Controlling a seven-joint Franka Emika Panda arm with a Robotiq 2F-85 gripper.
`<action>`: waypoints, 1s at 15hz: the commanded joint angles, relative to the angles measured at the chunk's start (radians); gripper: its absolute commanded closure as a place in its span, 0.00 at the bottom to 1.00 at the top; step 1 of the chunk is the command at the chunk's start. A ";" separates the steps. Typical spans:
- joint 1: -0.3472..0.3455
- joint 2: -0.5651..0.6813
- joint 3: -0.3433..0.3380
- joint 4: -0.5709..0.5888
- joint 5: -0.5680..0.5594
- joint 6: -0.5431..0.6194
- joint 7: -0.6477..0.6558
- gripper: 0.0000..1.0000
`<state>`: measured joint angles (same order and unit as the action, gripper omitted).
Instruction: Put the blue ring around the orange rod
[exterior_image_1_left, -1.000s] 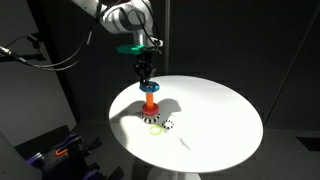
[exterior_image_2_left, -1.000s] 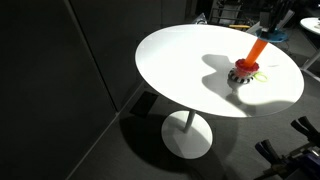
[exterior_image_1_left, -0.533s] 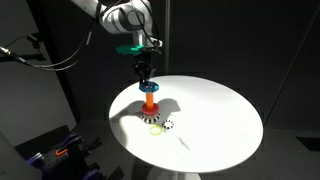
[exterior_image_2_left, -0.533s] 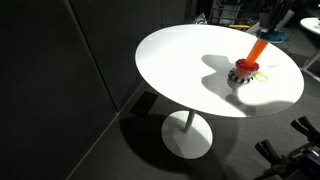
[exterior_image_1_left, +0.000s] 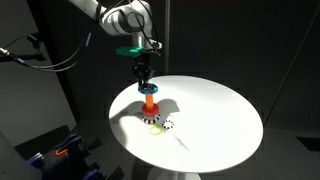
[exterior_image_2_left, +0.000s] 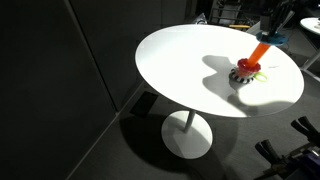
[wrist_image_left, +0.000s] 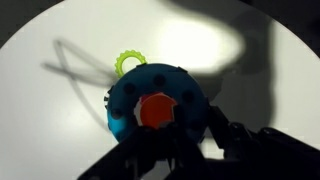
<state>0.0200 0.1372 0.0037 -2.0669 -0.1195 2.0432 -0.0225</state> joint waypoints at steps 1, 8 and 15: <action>0.001 -0.012 -0.003 -0.013 -0.026 0.010 0.028 0.90; 0.000 -0.011 -0.005 -0.017 -0.032 0.023 0.030 0.41; -0.004 -0.012 -0.007 -0.017 -0.015 0.014 0.013 0.00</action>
<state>0.0197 0.1372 -0.0028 -2.0726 -0.1237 2.0525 -0.0206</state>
